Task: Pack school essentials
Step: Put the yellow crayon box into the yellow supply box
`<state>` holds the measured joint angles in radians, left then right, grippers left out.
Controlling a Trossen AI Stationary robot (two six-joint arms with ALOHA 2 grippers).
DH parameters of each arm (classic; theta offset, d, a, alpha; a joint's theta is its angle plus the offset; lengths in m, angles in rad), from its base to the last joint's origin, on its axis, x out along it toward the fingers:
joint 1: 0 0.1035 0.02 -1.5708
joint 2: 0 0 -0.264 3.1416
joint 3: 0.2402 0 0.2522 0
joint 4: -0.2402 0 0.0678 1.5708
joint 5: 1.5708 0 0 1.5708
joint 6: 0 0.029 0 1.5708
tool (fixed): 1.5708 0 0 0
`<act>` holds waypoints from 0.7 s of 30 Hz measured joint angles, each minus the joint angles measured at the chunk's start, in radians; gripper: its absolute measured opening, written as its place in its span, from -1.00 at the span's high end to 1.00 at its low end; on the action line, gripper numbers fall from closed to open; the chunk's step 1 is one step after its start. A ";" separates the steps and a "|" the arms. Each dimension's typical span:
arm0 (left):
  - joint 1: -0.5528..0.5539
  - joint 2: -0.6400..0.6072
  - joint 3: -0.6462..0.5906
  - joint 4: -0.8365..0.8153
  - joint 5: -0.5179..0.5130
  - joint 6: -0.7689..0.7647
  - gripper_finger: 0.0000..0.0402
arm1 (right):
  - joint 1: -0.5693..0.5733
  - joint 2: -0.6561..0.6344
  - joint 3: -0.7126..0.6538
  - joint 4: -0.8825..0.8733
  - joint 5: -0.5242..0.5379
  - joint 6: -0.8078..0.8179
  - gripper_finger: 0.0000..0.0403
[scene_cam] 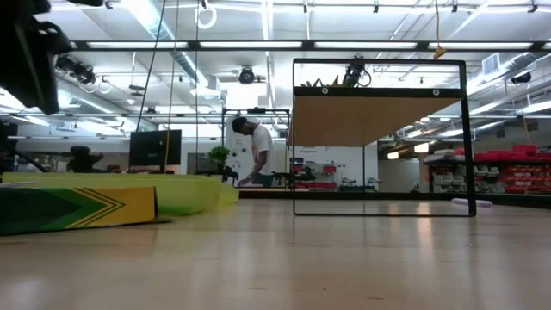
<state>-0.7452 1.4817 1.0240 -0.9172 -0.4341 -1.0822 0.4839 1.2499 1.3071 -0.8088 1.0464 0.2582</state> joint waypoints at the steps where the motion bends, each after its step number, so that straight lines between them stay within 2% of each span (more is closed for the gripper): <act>1: -0.013 0.021 0.019 -0.023 0.000 -0.026 0.16 | 0.000 0.000 0.000 0.003 0.000 -0.003 0.05; 10: -0.097 0.177 0.172 -0.132 0.005 -0.180 0.16 | 0.000 0.000 0.000 0.009 -0.005 -0.051 0.05; 18: -0.117 0.239 0.181 -0.100 0.042 -0.299 0.15 | 0.000 0.000 0.000 0.013 -0.018 -0.114 0.05; 21: -0.103 0.239 0.181 -0.068 0.039 -0.302 0.06 | 0.000 0.000 0.000 0.020 -0.032 -0.146 0.05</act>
<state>-0.8478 1.7206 1.2045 -0.9857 -0.3954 -1.3844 0.4839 1.2499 1.3071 -0.7885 1.0143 0.1120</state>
